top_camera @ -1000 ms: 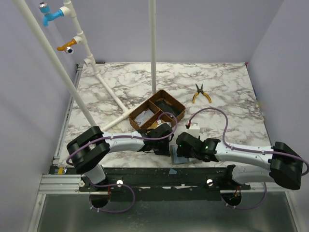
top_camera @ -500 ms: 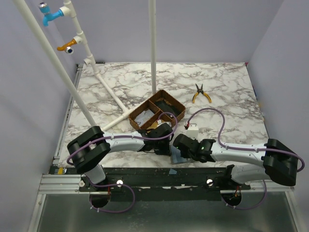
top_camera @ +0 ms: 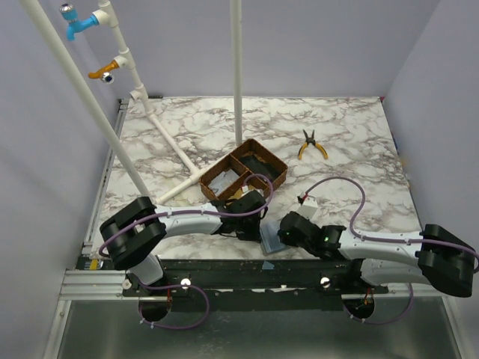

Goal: Take the credit cards out of the card holder
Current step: Remove the credit card from the card holder.

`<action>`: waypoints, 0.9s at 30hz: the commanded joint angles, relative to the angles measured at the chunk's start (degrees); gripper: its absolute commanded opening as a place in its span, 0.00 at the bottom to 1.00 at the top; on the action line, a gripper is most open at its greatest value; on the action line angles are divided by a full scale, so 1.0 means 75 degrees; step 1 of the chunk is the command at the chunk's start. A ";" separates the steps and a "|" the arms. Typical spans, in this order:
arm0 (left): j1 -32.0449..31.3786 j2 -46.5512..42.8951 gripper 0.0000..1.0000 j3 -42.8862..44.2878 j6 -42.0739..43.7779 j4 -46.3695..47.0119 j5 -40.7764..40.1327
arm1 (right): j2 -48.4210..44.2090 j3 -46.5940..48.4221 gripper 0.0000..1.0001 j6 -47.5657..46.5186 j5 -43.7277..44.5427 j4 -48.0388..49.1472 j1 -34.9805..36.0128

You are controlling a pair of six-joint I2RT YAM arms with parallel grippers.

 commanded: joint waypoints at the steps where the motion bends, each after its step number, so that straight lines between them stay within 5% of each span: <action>1: -0.0034 -0.0243 0.00 0.0284 0.0121 0.0190 0.0202 | 0.0538 -0.1015 0.01 0.0586 -0.2076 0.0767 0.0067; 27: -0.0114 -0.0971 0.00 -0.0191 -0.0217 -0.0033 -0.0148 | 0.0350 -0.1065 0.01 0.1443 -0.2263 0.0147 -0.0011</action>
